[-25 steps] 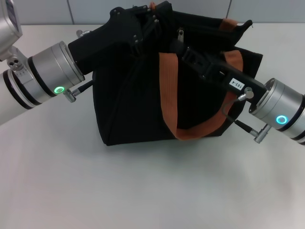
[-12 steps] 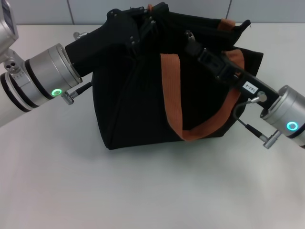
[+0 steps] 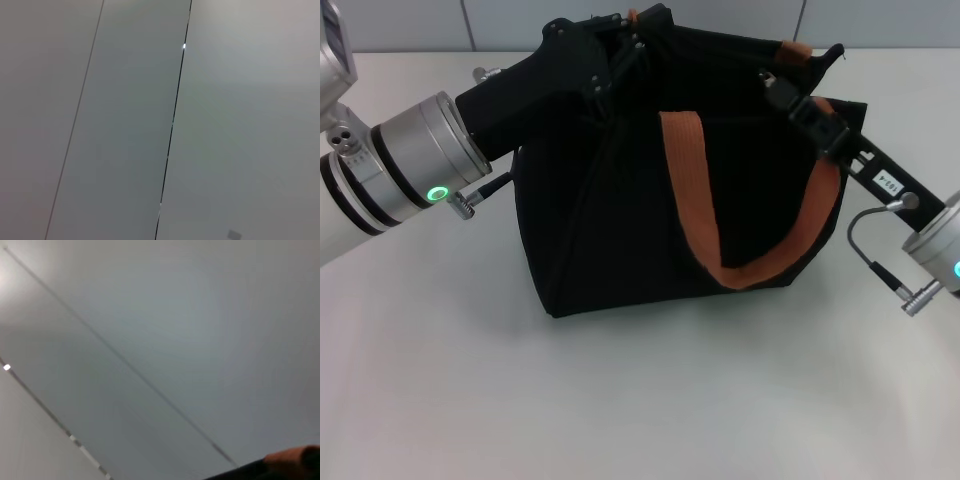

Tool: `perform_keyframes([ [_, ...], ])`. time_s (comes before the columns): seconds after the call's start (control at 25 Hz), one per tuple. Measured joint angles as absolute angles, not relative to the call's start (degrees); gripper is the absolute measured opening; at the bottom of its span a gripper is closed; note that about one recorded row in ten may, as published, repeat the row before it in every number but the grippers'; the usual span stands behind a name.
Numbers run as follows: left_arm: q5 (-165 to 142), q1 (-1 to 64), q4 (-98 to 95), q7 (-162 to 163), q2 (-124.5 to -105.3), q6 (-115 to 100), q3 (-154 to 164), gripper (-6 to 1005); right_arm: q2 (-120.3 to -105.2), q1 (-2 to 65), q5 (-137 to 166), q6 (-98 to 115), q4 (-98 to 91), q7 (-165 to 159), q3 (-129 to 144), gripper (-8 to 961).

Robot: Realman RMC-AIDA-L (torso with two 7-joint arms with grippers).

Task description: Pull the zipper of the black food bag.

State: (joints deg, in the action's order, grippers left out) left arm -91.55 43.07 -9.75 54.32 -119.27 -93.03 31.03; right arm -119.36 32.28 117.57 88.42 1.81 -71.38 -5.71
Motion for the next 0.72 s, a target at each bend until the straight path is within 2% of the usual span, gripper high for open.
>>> perform_keyframes([
  [0.48,-91.60,42.98,-9.85,54.32,-119.27,-93.04,30.94,104,-119.30,30.19,117.50,84.69,1.76,-72.75,-10.47,2],
  [0.72,-91.54,42.97,-9.85,54.32,-119.26,-92.79,30.84,108,-119.40,29.05,117.49,89.40,1.74,-71.75,-11.04,2],
])
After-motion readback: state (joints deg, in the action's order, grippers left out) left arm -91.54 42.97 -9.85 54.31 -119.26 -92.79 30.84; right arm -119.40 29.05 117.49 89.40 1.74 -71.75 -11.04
